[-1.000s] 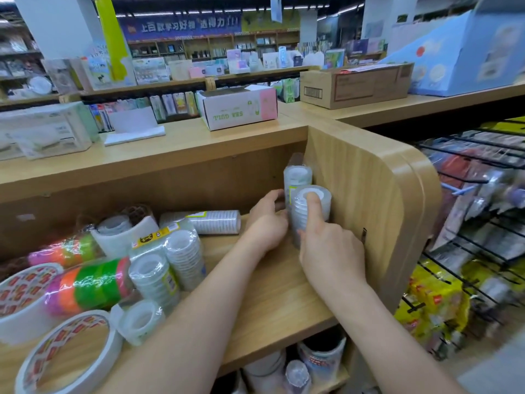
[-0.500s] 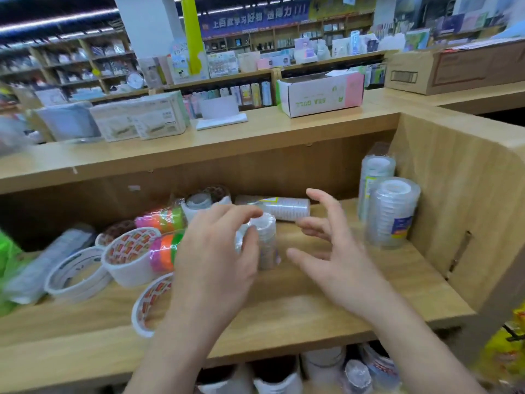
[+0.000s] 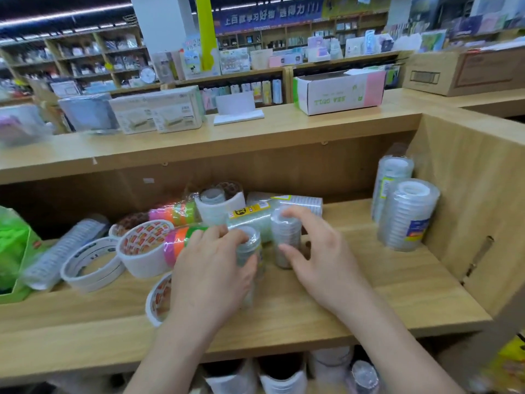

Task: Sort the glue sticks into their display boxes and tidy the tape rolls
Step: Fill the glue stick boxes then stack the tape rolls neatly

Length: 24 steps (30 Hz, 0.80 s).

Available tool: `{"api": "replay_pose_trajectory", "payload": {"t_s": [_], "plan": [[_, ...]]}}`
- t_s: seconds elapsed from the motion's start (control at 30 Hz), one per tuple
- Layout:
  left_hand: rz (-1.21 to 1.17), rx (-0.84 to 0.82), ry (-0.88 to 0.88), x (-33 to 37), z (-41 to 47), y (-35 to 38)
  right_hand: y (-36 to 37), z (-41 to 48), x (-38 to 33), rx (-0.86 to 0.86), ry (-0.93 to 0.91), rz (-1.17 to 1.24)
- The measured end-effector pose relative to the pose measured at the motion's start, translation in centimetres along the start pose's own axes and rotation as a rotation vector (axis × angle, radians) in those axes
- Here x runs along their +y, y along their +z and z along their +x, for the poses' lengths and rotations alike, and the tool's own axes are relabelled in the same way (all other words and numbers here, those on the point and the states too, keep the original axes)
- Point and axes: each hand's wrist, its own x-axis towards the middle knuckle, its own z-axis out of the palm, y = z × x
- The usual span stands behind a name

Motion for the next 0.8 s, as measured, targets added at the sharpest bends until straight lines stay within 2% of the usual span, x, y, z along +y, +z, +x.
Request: {"api": "replay_pose_trajectory", "payload": {"t_s": [0.13, 0.27, 0.4, 0.53, 0.63, 0.8], "plan": [[-0.041, 0.104, 0.067, 0.8, 0.1, -0.4, -4.3, -1.7, 0.7, 0.223, 0.049, -0.188], [-0.279, 0.234, 0.178, 3.7, 0.6, -1.4, -7.8, -4.1, 1.9, 0.346, 0.230, -0.352], [-0.519, 0.097, 0.255, 8.0, 2.0, 0.0, -8.3, -5.6, 3.9, 0.462, 0.310, -0.505], [-0.605, -0.083, 0.271, 11.4, 2.6, 2.7, -7.7, -5.8, 4.7, 0.538, 0.253, -0.642], [-0.605, -0.114, 0.302, 12.7, 2.6, 4.0, -7.6, -5.7, 4.9, 0.550, 0.245, -0.728], [-0.610, -0.096, 0.275, 13.0, 3.8, 5.2, -7.5, -5.7, 5.5, 0.583, 0.233, -0.662]]}}
